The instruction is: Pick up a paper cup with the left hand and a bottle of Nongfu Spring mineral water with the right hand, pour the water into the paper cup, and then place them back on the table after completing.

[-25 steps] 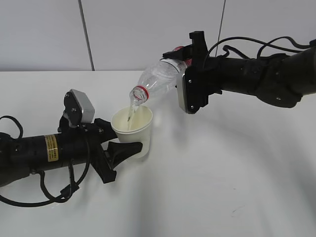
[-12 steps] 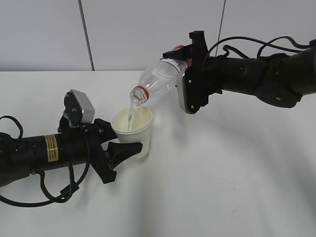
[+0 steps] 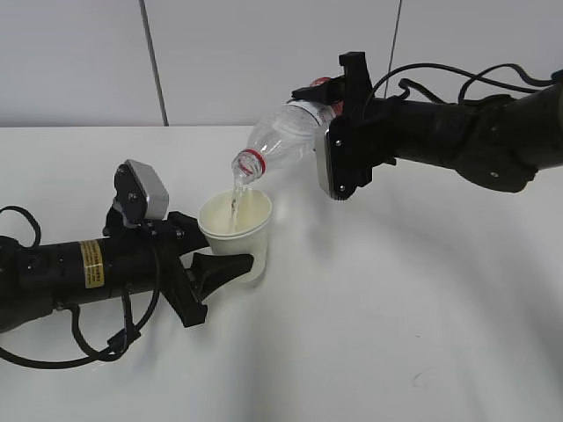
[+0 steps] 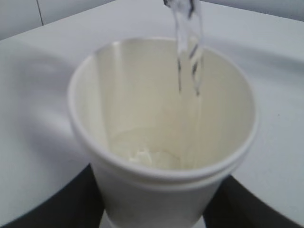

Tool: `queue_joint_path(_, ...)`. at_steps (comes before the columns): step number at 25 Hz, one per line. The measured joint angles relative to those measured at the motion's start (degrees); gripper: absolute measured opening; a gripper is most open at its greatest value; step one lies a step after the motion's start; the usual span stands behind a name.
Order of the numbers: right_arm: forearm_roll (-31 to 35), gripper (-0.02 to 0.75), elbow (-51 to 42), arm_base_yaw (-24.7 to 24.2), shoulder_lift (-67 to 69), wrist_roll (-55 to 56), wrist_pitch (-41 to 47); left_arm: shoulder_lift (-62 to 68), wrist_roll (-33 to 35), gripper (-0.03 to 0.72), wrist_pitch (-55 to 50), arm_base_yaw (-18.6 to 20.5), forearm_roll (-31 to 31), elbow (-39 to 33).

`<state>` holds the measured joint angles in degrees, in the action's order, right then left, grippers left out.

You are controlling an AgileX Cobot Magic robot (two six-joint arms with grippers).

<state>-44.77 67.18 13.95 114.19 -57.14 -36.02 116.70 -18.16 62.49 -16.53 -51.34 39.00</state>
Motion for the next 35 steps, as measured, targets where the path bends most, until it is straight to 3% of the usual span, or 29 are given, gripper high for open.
queue_joint_path(35,2.73,0.464,0.09,0.0,0.0,-4.63,0.0,0.0,-0.16,0.371,-0.03,0.0,0.0,0.0)
